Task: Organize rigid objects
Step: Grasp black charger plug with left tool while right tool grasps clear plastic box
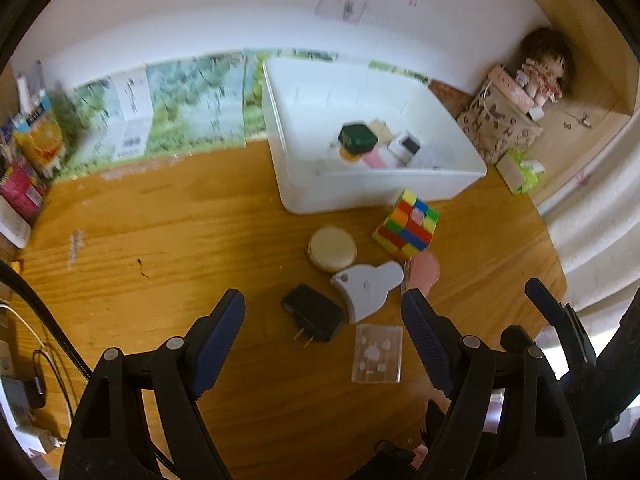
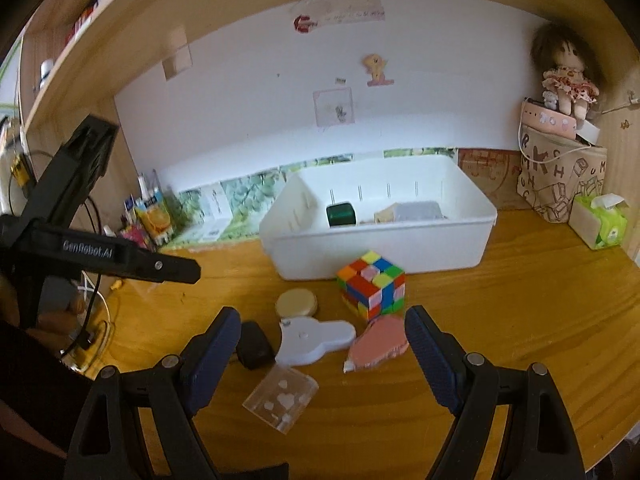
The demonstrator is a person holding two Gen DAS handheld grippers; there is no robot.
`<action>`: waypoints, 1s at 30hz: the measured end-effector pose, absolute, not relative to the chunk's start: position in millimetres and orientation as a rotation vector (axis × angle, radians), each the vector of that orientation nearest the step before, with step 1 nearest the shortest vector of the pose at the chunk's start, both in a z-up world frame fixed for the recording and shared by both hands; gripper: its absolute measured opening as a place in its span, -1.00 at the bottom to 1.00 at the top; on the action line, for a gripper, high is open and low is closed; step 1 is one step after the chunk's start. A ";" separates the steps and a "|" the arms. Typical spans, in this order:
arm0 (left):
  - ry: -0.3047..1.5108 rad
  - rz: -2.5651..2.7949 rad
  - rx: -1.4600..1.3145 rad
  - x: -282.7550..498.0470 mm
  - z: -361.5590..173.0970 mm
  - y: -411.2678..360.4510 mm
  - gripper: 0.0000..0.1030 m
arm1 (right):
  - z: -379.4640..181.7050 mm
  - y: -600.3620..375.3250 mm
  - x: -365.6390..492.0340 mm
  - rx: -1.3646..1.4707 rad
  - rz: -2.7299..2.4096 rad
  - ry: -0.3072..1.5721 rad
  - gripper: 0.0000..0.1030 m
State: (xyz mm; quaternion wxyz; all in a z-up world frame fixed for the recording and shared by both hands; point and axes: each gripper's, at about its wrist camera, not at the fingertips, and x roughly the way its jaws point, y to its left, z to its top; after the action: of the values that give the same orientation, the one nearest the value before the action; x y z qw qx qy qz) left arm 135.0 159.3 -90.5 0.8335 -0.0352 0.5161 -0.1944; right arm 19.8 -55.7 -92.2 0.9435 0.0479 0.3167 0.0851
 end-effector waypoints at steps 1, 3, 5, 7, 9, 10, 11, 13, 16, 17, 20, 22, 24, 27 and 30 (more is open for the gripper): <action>1.108 -0.420 -0.075 137.0 -94.1 159.1 0.61 | -94.8 -53.3 19.9 0.095 0.172 0.652 0.64; 1.142 -0.440 -0.067 142.3 -100.8 158.0 0.61 | -100.9 -48.1 21.4 0.091 0.170 0.674 0.64; 1.175 -0.457 -0.052 148.6 -106.8 154.9 0.61 | -105.8 -44.2 23.4 0.088 0.169 0.691 0.64; 1.196 -0.470 -0.042 153.3 -111.0 152.7 0.61 | -111.3 -40.2 25.6 0.081 0.166 0.712 0.64; 1.222 -0.482 -0.033 158.7 -116.3 150.4 0.61 | -117.8 -35.3 27.9 0.065 0.163 0.739 0.64; 1.237 -0.486 -0.029 161.4 -119.6 148.9 0.61 | -121.5 -32.6 29.1 0.055 0.165 0.757 0.64; 1.249 -0.489 -0.027 163.4 -122.3 148.5 0.61 | -124.3 -30.5 29.7 0.048 0.167 0.770 0.64; 1.277 -0.497 -0.025 167.9 -129.1 146.6 0.61 | -129.9 -26.9 30.7 0.043 0.172 0.797 0.64; 1.317 -0.506 -0.022 174.0 -138.9 142.3 0.61 | -136.4 -24.2 33.2 0.043 0.179 0.833 0.64; 1.330 -0.509 -0.020 175.9 -142.2 140.6 0.61 | -139.2 -23.3 34.1 0.041 0.180 0.847 0.64; 1.358 -0.521 -0.017 179.8 -149.7 135.6 0.61 | -147.2 -20.1 35.9 0.035 0.188 0.888 0.64; 1.375 -0.528 -0.011 182.0 -154.5 132.3 0.61 | -152.7 -17.3 37.8 0.028 0.193 0.916 0.64; 1.391 -0.536 -0.005 184.8 -158.1 128.9 0.61 | -156.9 -14.5 39.1 0.019 0.196 0.939 0.64; 1.410 -0.545 0.001 188.2 -163.1 125.2 0.61 | -162.0 -11.7 40.5 0.012 0.201 0.966 0.64; 1.425 -0.547 0.012 191.3 -168.0 121.3 0.61 | -168.0 -9.1 42.2 0.008 0.202 1.000 0.64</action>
State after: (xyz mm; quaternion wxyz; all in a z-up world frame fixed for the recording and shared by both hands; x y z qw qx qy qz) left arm 191.3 121.3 -168.0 0.7226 0.0053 0.6454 -0.2475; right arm 42.2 -9.1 -168.0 0.8728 0.0037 0.4784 0.0967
